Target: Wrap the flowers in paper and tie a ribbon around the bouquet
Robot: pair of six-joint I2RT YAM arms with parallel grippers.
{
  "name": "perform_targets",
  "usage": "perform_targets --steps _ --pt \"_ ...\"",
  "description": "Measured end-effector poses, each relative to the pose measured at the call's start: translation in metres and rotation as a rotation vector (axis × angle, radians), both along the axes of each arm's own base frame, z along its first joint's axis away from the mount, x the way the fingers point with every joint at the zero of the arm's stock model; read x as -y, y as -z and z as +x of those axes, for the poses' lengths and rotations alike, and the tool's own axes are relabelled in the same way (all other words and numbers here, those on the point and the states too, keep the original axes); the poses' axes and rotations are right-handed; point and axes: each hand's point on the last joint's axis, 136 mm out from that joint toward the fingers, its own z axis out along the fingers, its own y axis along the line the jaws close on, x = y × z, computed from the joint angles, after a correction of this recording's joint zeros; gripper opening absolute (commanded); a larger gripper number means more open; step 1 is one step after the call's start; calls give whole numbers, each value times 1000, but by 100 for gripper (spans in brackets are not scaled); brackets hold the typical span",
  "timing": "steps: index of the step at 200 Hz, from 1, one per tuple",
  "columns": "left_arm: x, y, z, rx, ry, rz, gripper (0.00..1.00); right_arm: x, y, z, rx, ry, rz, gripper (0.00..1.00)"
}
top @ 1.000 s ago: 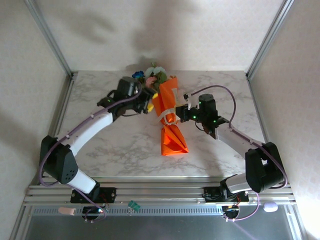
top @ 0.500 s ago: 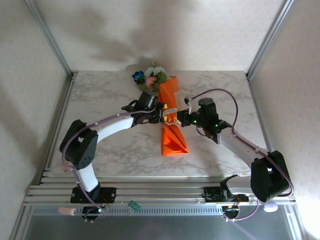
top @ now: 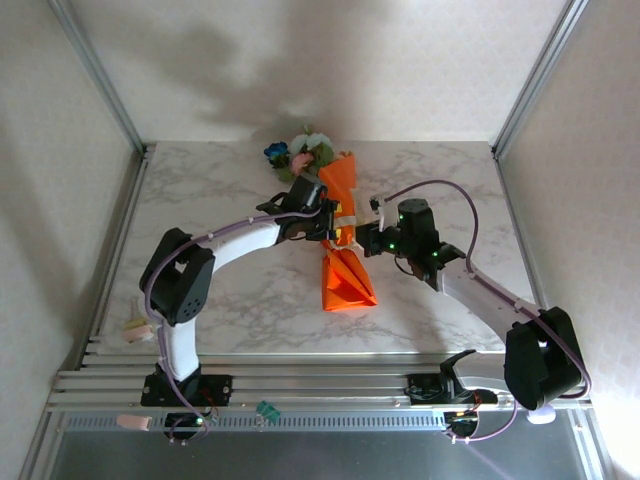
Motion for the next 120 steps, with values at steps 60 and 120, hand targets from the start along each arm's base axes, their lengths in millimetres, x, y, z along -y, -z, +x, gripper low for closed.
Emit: perform_targets --steps 60,120 --pt "3 16 4 -33 0 24 43 -1 2 -2 -4 -5 -2 0" --pt "4 23 5 -49 0 36 30 -2 2 -2 -4 -6 -2 0"
